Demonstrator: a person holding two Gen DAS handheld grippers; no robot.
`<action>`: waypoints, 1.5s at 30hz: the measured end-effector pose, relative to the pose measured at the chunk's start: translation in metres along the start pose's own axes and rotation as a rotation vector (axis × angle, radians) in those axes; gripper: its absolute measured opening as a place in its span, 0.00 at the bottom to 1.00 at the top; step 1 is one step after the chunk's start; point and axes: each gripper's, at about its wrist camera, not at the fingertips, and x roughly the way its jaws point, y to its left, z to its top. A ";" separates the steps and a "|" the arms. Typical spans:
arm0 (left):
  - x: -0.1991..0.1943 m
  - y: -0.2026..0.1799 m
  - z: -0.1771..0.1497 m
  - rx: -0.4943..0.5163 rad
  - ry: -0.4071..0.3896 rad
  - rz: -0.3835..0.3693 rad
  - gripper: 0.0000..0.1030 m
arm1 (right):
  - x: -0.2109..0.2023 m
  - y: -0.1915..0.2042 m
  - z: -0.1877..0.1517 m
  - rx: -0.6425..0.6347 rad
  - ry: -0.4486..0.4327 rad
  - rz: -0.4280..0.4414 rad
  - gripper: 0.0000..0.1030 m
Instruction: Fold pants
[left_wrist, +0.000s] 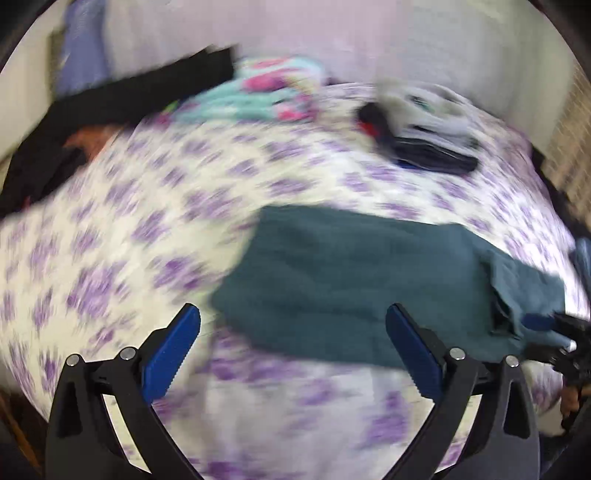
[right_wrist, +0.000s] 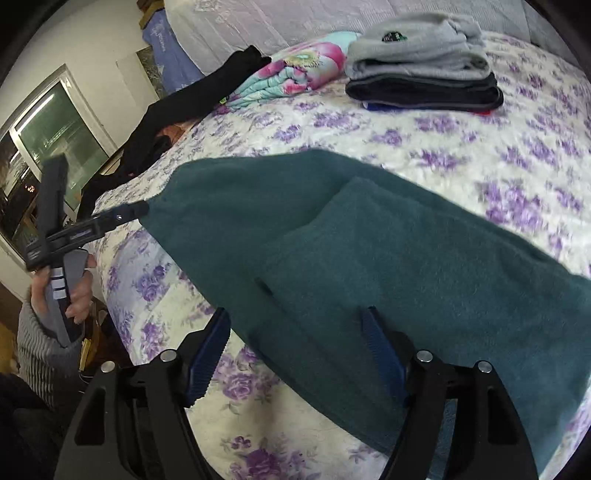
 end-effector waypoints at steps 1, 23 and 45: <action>0.005 0.014 0.000 -0.061 0.025 -0.019 0.95 | -0.004 0.000 0.003 0.007 -0.017 0.015 0.73; 0.045 0.068 -0.001 -0.478 0.016 -0.482 0.91 | -0.074 -0.049 -0.006 0.178 -0.225 -0.050 0.73; 0.025 0.069 0.011 -0.468 -0.058 -0.457 0.18 | -0.031 -0.040 0.038 0.140 -0.216 -0.027 0.73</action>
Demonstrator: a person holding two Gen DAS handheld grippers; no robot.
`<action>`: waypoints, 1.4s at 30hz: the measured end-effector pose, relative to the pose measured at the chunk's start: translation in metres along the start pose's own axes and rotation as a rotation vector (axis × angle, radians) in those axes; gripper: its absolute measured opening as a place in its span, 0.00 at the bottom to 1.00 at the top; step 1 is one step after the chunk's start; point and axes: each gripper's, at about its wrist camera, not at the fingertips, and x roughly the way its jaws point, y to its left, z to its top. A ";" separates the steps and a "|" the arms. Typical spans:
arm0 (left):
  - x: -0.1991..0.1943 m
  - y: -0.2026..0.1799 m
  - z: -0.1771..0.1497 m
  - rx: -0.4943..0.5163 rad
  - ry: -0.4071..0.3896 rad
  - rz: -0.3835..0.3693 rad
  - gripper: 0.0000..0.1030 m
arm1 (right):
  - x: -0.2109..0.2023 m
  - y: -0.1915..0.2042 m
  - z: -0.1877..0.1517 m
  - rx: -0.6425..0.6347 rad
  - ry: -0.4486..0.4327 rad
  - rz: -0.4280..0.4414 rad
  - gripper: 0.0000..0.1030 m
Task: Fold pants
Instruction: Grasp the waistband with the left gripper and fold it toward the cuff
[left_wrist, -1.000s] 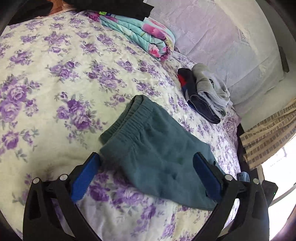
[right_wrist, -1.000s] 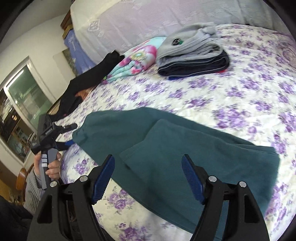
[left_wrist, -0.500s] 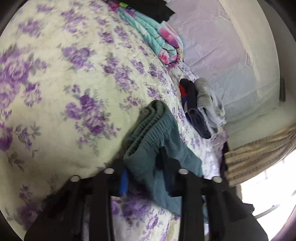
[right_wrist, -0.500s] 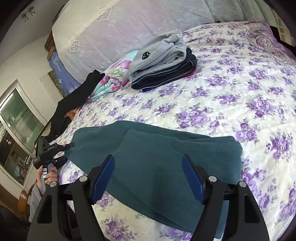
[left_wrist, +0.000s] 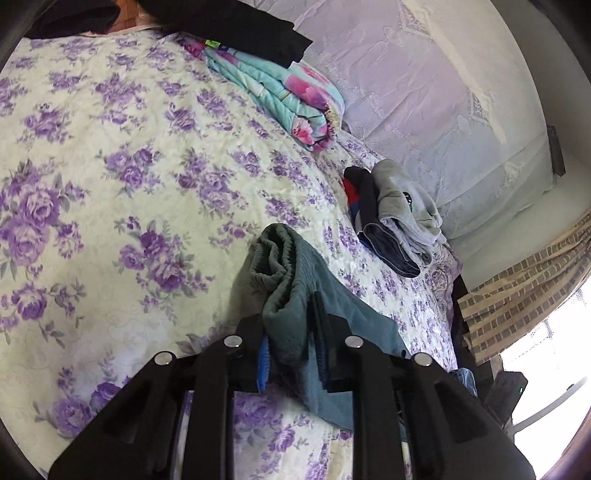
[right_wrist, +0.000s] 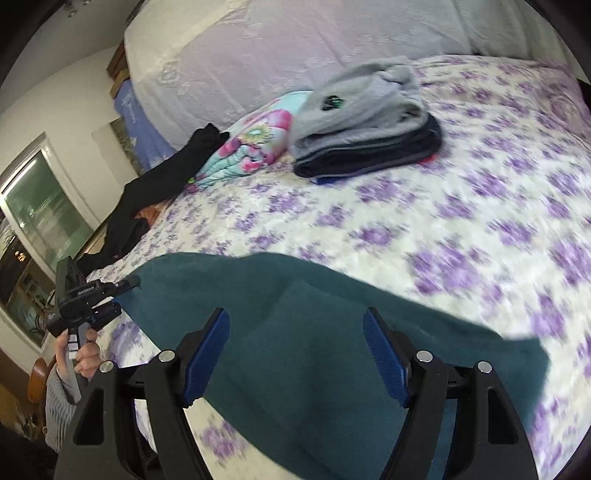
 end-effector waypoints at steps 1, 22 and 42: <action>-0.002 -0.002 0.000 0.008 -0.002 0.000 0.18 | 0.010 0.004 0.007 0.010 0.016 0.059 0.73; 0.017 0.018 -0.007 -0.012 0.061 0.111 0.19 | 0.169 -0.003 0.086 0.180 0.591 0.427 0.74; 0.017 0.010 -0.002 0.025 0.037 0.114 0.18 | 0.189 -0.008 0.090 0.207 0.636 0.460 0.74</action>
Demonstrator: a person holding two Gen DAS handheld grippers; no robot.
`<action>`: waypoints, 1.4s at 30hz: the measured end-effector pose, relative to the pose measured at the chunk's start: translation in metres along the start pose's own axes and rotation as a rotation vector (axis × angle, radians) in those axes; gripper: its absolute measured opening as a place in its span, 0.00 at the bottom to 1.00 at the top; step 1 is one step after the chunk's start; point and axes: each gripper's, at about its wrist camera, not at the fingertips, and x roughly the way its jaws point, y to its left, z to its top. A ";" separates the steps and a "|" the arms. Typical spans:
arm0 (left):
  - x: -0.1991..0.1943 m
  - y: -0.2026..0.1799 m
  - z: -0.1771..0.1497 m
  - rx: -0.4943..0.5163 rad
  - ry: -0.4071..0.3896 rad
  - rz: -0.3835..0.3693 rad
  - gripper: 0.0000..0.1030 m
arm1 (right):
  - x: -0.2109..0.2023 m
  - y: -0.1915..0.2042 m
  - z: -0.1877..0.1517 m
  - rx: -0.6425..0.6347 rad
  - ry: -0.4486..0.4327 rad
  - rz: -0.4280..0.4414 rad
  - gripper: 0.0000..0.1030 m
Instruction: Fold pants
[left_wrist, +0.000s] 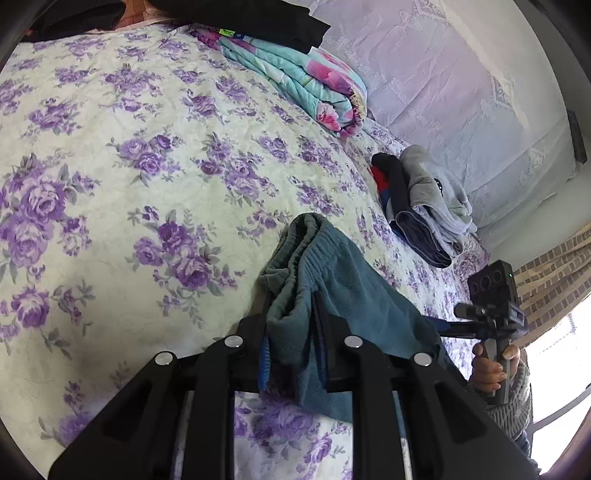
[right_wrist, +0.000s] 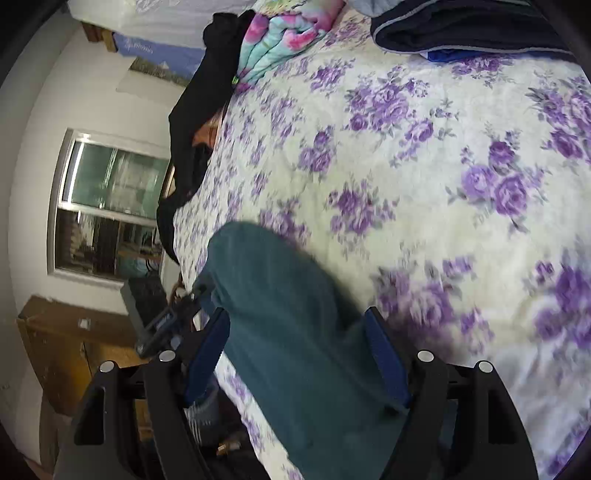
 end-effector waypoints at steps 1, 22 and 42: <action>-0.001 -0.001 0.000 0.004 -0.003 0.002 0.18 | 0.002 -0.004 0.000 0.024 -0.020 0.002 0.74; -0.024 -0.039 -0.004 0.141 -0.100 0.030 0.13 | -0.108 0.034 -0.137 -0.170 -0.439 -0.299 0.74; 0.001 -0.317 -0.105 0.807 -0.033 -0.271 0.13 | -0.183 -0.028 -0.280 0.040 -0.750 -0.352 0.75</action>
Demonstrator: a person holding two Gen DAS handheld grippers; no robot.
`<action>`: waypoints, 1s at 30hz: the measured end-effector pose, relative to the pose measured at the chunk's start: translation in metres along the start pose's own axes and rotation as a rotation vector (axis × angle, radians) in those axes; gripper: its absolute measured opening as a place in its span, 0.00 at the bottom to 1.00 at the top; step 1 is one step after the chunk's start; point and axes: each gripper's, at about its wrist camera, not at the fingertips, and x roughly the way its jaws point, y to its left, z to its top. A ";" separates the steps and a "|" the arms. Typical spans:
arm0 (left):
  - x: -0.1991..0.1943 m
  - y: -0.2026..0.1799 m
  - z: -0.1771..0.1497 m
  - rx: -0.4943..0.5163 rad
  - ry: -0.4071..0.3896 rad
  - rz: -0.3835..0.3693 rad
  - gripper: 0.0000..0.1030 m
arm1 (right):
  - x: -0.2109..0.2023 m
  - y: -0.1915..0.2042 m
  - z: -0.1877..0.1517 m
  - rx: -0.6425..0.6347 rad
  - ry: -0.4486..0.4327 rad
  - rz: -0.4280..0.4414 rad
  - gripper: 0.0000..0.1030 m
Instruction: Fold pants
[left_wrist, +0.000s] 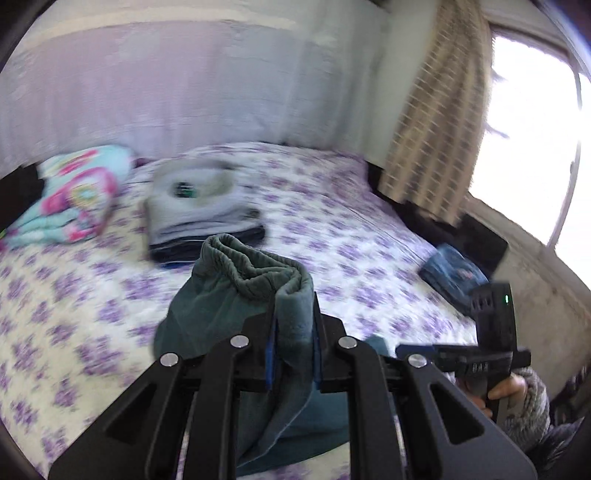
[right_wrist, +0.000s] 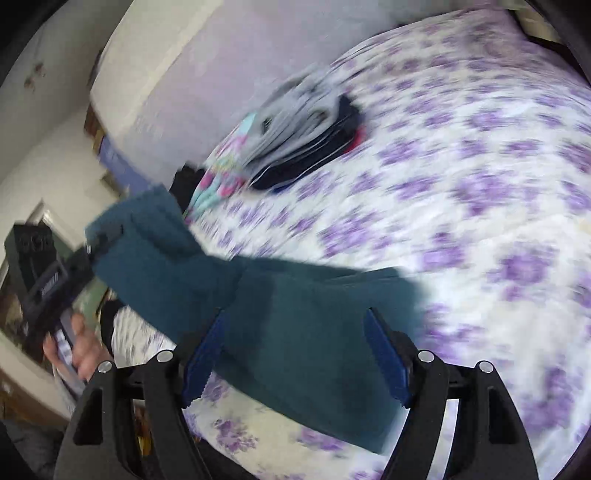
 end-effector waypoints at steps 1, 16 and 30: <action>0.015 -0.019 -0.003 0.035 0.019 -0.037 0.13 | -0.010 -0.012 -0.001 0.031 -0.023 -0.022 0.75; 0.119 -0.160 -0.111 0.383 0.246 -0.173 0.70 | -0.056 -0.085 -0.026 0.205 -0.094 -0.062 0.75; 0.069 -0.018 -0.082 0.038 0.184 0.004 0.80 | 0.028 0.010 0.026 0.153 0.060 0.286 0.75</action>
